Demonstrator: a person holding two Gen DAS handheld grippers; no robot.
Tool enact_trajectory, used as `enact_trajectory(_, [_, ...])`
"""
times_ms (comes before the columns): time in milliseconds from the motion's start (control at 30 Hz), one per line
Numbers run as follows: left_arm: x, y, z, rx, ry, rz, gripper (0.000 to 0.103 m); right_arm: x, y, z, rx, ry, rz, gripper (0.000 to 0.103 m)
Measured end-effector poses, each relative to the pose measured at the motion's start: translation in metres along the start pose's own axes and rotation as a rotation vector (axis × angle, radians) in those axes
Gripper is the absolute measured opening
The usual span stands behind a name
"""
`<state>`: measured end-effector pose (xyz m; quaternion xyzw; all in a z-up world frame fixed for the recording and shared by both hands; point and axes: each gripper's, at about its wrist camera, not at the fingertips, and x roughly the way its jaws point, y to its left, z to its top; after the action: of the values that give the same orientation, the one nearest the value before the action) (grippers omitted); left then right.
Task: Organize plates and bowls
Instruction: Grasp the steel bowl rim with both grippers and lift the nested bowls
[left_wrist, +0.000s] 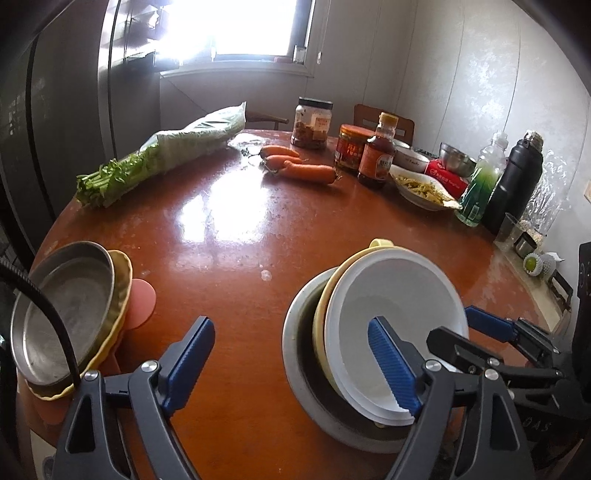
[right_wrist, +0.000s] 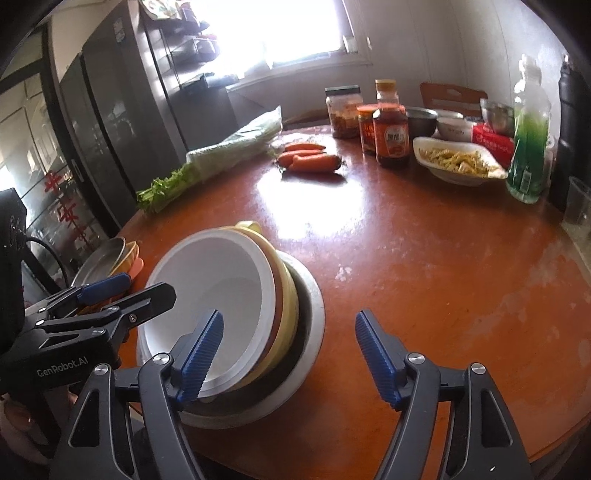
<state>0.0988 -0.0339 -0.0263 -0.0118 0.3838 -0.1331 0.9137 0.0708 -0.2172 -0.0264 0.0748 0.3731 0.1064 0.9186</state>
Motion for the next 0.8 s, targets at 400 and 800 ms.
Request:
enact_trajectory(400, [0.031, 0.003, -0.006, -0.023, 0.074, 0.015, 0.085, 0.025, -0.005, -0.006, 0.039, 0.078, 0.031, 0.075])
enact_trajectory(800, [0.032, -0.005, -0.008, -0.043, 0.068, -0.035, 0.060, 0.022, 0.003, -0.005, -0.002, 0.037, 0.058, 0.056])
